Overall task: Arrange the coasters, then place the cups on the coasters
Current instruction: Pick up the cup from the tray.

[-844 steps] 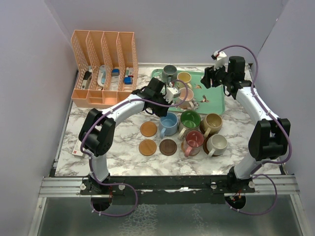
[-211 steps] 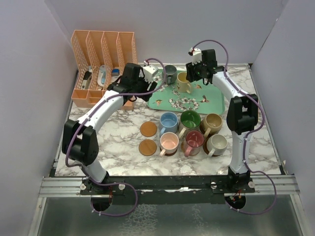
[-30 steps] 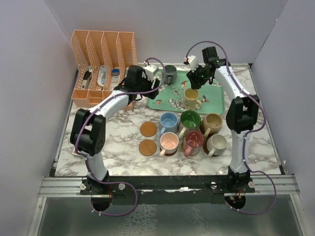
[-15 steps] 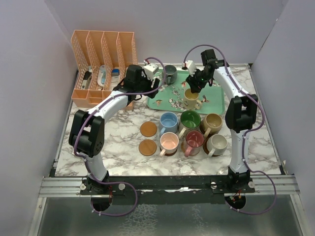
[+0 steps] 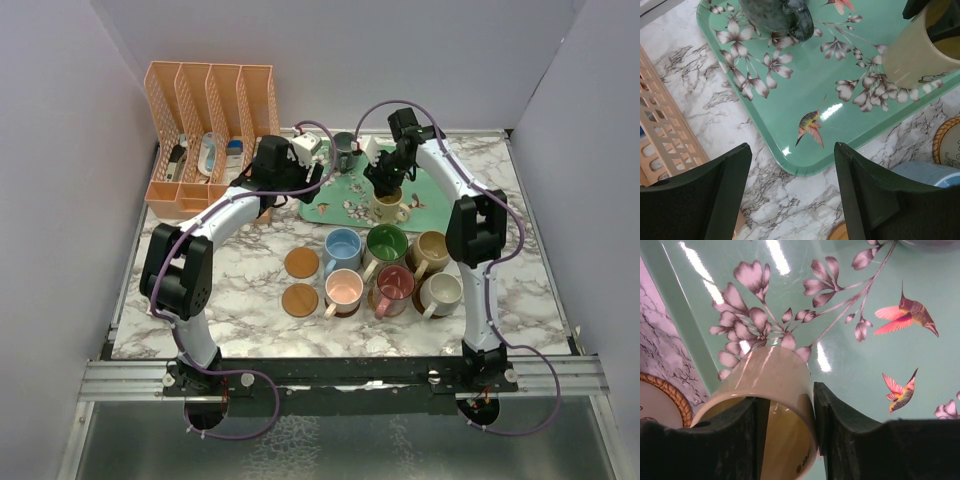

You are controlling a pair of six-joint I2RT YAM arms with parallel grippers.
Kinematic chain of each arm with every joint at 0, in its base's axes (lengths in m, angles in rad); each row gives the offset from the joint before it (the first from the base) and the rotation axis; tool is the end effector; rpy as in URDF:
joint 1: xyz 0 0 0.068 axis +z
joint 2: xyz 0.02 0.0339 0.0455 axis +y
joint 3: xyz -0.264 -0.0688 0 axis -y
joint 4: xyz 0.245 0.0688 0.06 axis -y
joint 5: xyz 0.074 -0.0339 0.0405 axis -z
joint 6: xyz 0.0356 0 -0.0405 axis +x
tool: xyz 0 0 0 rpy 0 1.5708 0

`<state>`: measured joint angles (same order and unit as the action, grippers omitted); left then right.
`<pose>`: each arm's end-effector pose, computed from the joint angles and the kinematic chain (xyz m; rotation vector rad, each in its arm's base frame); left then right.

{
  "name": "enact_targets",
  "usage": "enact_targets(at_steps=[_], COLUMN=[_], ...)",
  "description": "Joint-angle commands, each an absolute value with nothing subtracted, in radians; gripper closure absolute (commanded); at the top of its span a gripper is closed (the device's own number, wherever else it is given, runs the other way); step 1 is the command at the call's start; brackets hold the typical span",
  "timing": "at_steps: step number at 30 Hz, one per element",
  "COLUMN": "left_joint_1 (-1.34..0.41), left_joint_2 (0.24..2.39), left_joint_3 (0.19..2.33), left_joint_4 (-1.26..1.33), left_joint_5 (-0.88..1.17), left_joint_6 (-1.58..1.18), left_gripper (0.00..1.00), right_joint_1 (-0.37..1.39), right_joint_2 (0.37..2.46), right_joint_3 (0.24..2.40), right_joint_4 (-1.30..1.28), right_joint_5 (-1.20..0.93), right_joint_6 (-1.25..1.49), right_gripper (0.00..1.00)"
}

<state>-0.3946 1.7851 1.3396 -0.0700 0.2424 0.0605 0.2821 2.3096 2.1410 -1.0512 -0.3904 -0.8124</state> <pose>0.3822 -0.1684 0.2665 0.6180 2.0090 -0.4550 0.4631 0.1483 0.2263 -1.4737 2.2381 0.3866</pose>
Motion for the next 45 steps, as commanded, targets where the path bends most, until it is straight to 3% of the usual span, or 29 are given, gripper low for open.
enact_targets(at_steps=[1, 8, 18, 25, 30, 33, 45], left_joint_1=[-0.393, -0.393, -0.393, -0.393, -0.393, -0.393, -0.393], left_joint_2=[1.748, 1.742, 1.723, 1.720, 1.720, 1.720, 1.723], left_joint_3=[1.332, 1.319, 1.302, 1.297, 1.292, 1.290, 1.289], left_joint_4=[-0.054, -0.053, -0.049, -0.047, -0.046, -0.047, -0.049], left_joint_5=[0.231, 0.231, 0.234, 0.241, 0.248, 0.254, 0.256], left_joint_6=[0.075, 0.082, 0.084, 0.085, 0.080, 0.078, 0.082], left_gripper=[0.29, 0.29, 0.29, 0.29, 0.29, 0.29, 0.29], right_joint_1=[0.292, 0.291, 0.257, 0.245, 0.241, 0.241, 0.241], right_joint_2=[2.309, 2.285, 2.208, 2.110, 2.084, 2.096, 2.198], right_joint_3=[2.186, 2.175, 2.093, 1.934, 1.918, 1.941, 2.055], right_joint_4=[-1.073, -1.053, -0.986, -0.953, -0.958, -0.963, -0.993], right_joint_5=[-0.356, -0.279, -0.085, 0.016, -0.010, -0.039, -0.155], right_joint_6=[-0.817, -0.766, -0.472, -0.314, -0.308, -0.366, -0.697], right_gripper=[0.65, 0.86, 0.91, 0.90, 0.73, 0.67, 0.65])
